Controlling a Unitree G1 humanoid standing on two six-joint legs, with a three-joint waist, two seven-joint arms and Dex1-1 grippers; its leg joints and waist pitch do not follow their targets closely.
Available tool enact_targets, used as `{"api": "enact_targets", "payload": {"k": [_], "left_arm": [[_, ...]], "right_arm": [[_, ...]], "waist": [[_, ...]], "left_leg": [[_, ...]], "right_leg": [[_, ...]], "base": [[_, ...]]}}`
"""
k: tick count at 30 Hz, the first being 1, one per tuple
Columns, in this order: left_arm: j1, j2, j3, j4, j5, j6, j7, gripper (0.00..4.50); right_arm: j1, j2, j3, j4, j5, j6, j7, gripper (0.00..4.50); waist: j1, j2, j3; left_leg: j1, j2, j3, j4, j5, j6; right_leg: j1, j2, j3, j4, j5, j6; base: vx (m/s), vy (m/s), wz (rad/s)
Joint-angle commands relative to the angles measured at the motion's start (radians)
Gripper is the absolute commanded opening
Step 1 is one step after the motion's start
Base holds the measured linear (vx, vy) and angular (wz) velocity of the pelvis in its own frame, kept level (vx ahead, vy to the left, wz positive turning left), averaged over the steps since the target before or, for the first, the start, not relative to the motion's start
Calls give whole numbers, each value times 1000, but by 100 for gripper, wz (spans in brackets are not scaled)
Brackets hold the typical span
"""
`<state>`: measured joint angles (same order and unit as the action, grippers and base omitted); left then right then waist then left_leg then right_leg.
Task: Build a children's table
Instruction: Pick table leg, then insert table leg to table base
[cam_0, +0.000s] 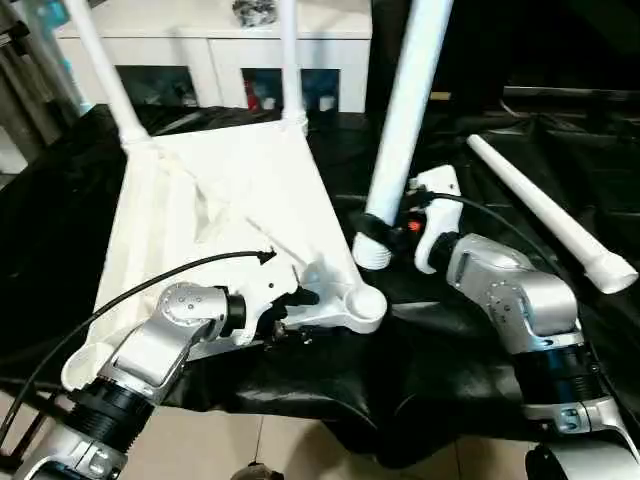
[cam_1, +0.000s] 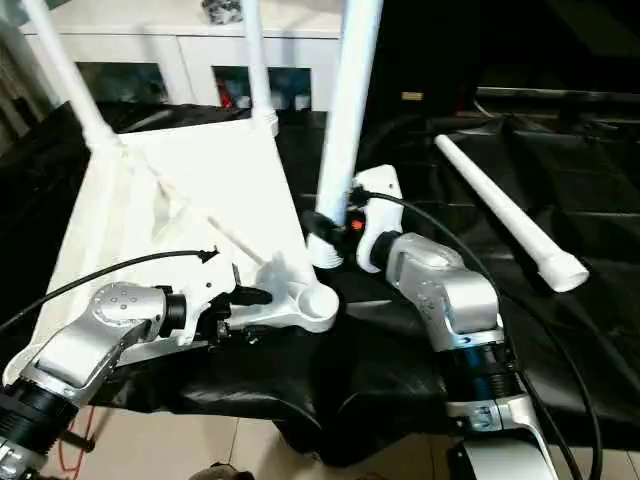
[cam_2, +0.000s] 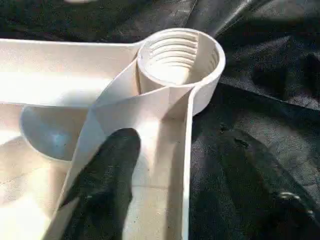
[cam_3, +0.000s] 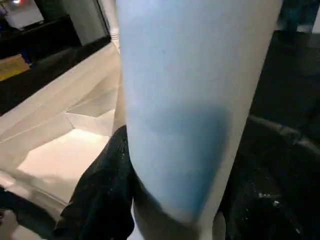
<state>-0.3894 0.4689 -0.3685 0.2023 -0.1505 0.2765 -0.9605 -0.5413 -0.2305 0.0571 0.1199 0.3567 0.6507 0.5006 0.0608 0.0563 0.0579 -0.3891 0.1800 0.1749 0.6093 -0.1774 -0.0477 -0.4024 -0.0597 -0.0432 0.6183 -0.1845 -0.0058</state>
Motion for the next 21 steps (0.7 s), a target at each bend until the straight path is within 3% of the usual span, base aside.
{"api": "enact_targets", "payload": {"k": [1, 5, 21], "left_arm": [[-6, 17, 0, 7, 7, 24, -21, 242], [5, 18, 25, 11, -29, 54, -54, 214], [26, 41, 32, 40, -22, 57, -84, 84]], "right_arm": [[8, -3, 13, -33, 1, -4, 8, 189], [15, -6, 22, -48, 7, 6, 22, 189], [37, -30, 44, -87, 10, 33, 76, 189]], "waist": [[-2, -9, -74], [-4, -8, -74], [-4, -10, -74]], "left_leg": [[21, 37, -12, -72, -168, -22], [22, 37, -12, -72, -172, -18], [23, 38, -13, -73, -179, -16]], "right_leg": [[44, -70, 42, -69, -199, -181], [44, -70, 43, -70, -207, -187], [44, -70, 43, -70, -213, -186]], "base": [[0, 0, 0], [0, 0, 0], [0, 0, 0]]}}
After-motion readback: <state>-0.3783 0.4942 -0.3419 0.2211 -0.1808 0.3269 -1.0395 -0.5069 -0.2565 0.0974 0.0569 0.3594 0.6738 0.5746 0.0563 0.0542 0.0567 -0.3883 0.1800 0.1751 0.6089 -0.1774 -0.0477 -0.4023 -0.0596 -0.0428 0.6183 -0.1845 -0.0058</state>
